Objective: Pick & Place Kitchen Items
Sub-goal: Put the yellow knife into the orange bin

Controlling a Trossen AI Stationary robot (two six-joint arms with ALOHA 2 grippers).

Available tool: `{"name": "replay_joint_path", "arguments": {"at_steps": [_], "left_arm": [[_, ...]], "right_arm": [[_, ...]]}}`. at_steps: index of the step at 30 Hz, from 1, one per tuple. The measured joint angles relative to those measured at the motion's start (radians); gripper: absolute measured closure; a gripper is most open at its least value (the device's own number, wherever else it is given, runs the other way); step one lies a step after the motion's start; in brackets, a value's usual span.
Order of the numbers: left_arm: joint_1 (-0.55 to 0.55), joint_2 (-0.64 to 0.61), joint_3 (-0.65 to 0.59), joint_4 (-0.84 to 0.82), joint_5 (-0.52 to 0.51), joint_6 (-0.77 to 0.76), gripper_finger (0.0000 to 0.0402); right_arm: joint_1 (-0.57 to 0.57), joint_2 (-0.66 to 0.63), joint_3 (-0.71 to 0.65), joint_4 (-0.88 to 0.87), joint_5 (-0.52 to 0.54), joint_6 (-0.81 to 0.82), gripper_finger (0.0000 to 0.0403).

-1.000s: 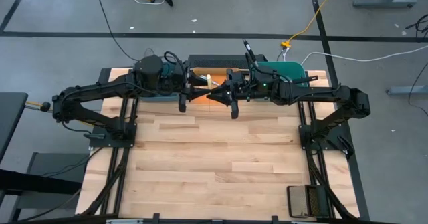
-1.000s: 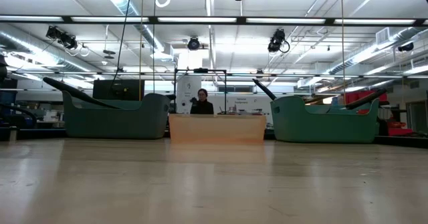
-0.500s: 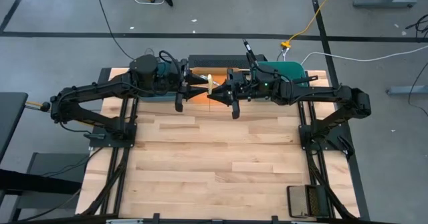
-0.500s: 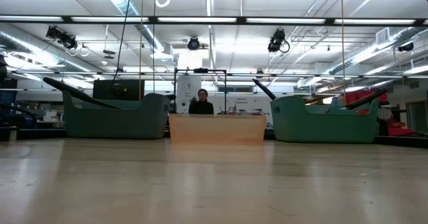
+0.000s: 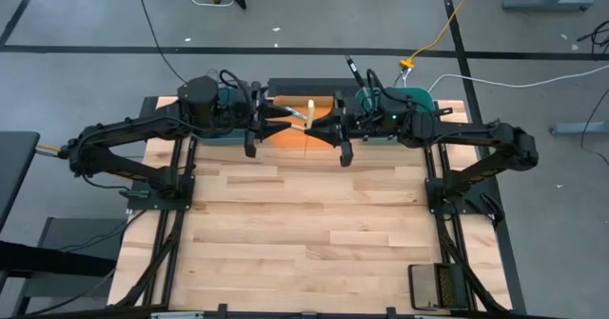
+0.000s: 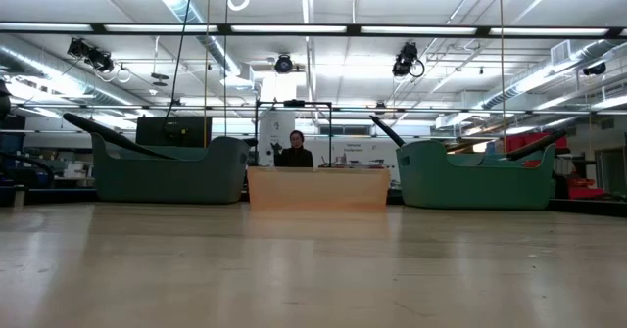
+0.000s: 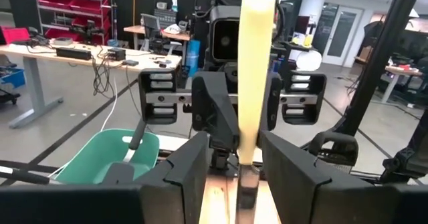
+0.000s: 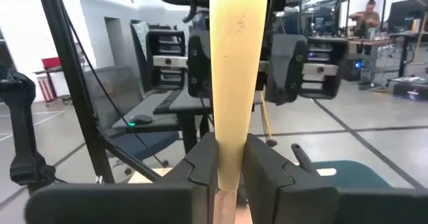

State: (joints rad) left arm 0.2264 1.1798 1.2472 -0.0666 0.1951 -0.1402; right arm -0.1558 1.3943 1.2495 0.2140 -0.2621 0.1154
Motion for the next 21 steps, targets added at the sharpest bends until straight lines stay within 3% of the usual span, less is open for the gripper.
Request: {"name": "replay_joint_path", "arguments": {"at_steps": [21], "left_arm": [[0.000,-0.142,0.000,-0.105,-0.087,-0.004,0.0250]], "right_arm": [[0.000,-0.018,0.000,-0.041,0.018,-0.003,0.0348]]}}
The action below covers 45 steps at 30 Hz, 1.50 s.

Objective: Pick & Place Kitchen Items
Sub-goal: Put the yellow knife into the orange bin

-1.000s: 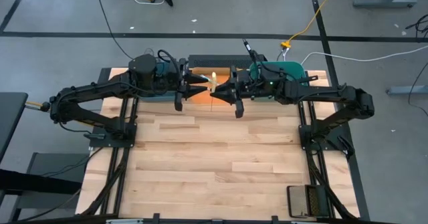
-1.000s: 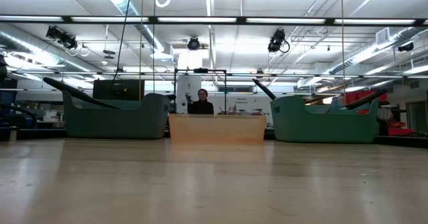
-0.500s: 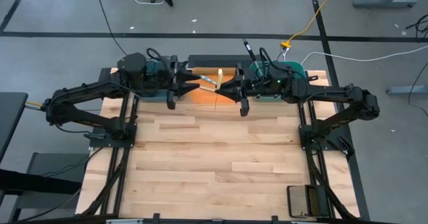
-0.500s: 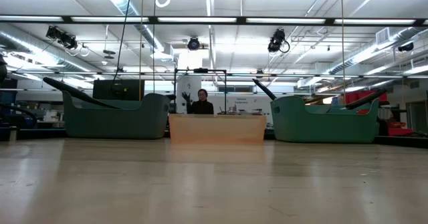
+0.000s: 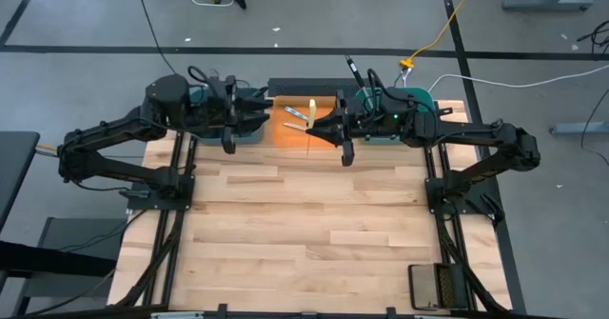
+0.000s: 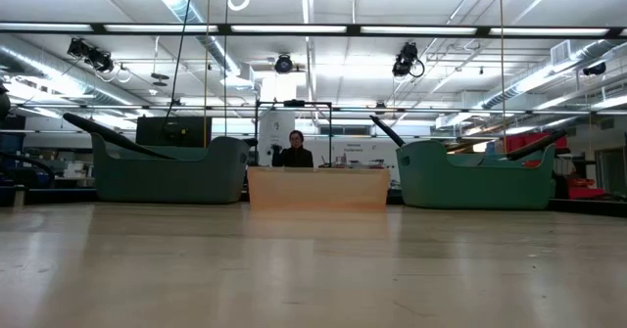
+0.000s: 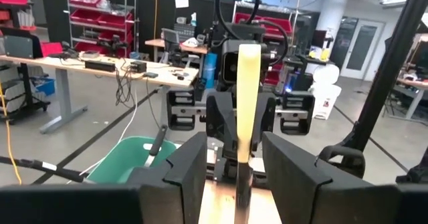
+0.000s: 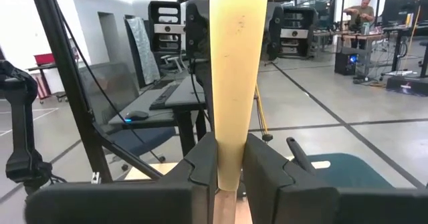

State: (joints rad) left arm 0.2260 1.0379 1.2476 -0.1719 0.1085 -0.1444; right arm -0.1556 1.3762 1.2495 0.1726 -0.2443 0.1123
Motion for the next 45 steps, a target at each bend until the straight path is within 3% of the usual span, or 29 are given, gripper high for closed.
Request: {"name": "replay_joint_path", "arguments": {"at_steps": [17,31,45], "left_arm": [[0.000,0.001,0.000,0.000,0.008,-0.001,0.0267],[0.000,0.001,0.000,0.000,0.008,0.004,0.0270],[0.000,-0.022,0.000,-0.007,-0.033,0.025,0.0270]], "right_arm": [[-0.014,0.000,0.000,-0.013,0.042,0.002,0.0347],[-0.182,0.000,0.000,-0.043,-0.011,0.034,0.0348],[-0.332,0.000,-0.001,-0.225,-0.010,-0.042,0.0348]]}}
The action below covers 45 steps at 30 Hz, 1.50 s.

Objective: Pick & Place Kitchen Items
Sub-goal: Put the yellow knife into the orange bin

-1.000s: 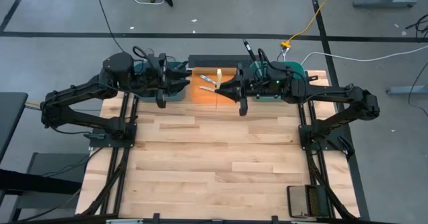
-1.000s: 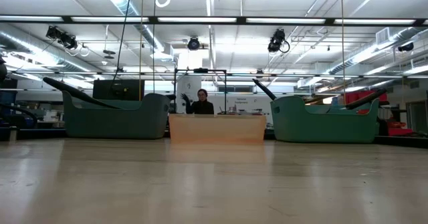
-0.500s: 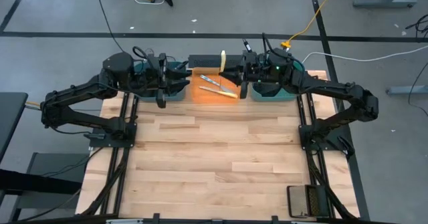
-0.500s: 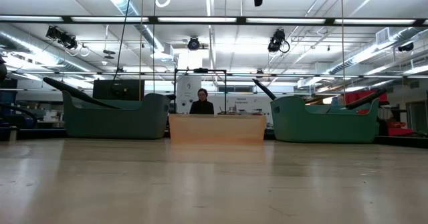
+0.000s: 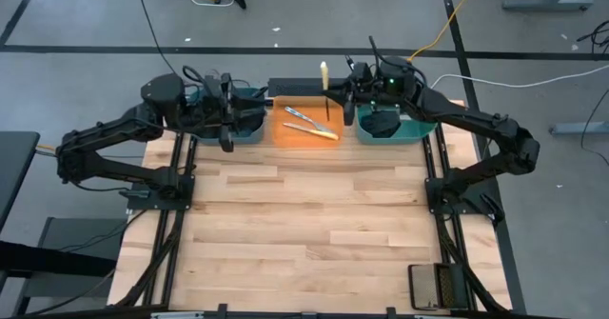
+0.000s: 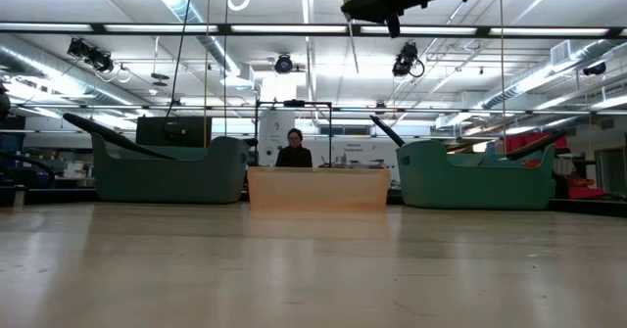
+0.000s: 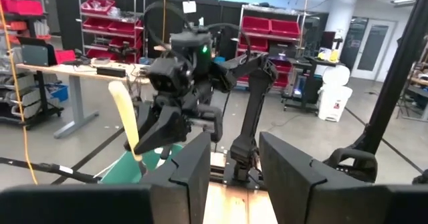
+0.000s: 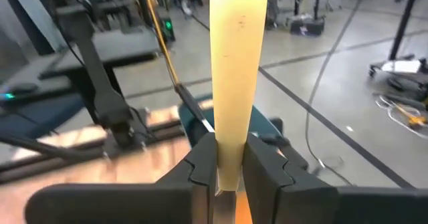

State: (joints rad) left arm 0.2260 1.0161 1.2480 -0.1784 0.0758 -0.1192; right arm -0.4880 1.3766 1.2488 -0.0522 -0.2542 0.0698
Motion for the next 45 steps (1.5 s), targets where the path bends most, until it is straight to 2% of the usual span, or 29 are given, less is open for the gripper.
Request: {"name": "replay_joint_path", "arguments": {"at_steps": [5,13,32,45], "left_arm": [[0.000,-0.003,0.000,0.003,-0.005,0.001,0.0270],[0.000,-0.003,0.000,0.003,-0.009,-0.002,0.0270],[0.000,-0.003,0.000,0.004,-0.039,-0.057,0.0270],[0.000,-0.003,0.000,0.004,-0.039,-0.060,0.0270]], "right_arm": [[-0.034,0.013,-0.001,-0.065,0.002,-0.035,0.0348],[-0.061,0.077,-0.001,-0.069,0.002,-0.065,0.0348],[-0.095,0.322,-0.001,-0.056,0.001,-0.124,0.0348],[-0.103,0.337,0.003,-0.068,0.008,-0.112,0.0348]]}}
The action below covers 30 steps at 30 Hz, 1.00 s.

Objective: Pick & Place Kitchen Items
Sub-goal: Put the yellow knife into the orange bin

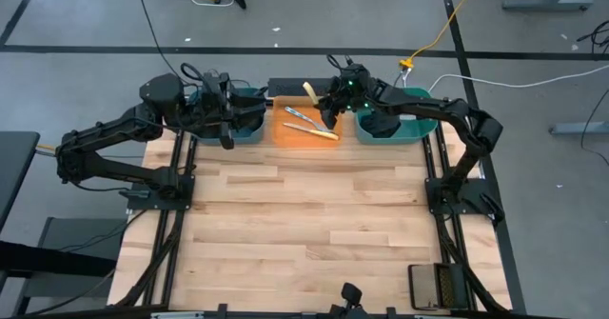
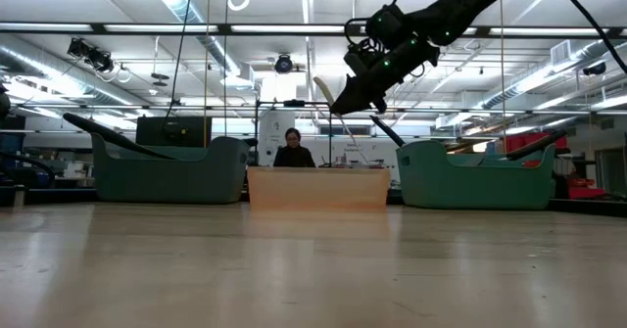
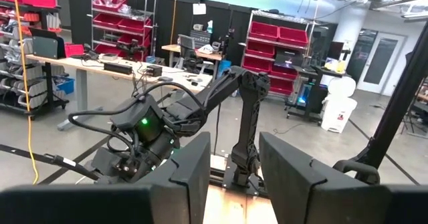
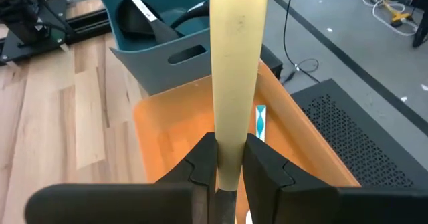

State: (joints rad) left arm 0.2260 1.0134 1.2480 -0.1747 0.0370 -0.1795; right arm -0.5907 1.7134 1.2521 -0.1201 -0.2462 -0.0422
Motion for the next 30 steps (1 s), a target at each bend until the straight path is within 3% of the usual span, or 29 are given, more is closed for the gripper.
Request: {"name": "replay_joint_path", "arguments": {"at_steps": [12,30], "left_arm": [[0.000,0.000,0.000,0.000,0.000,0.000,0.0270],[0.000,0.000,0.000,0.000,0.000,0.003,0.0270]], "right_arm": [[-0.012,-0.002,0.231,-0.194,0.015,-0.047,0.0348],[-0.019,-0.002,0.255,-0.270,0.048,-0.048,0.0348]]}}
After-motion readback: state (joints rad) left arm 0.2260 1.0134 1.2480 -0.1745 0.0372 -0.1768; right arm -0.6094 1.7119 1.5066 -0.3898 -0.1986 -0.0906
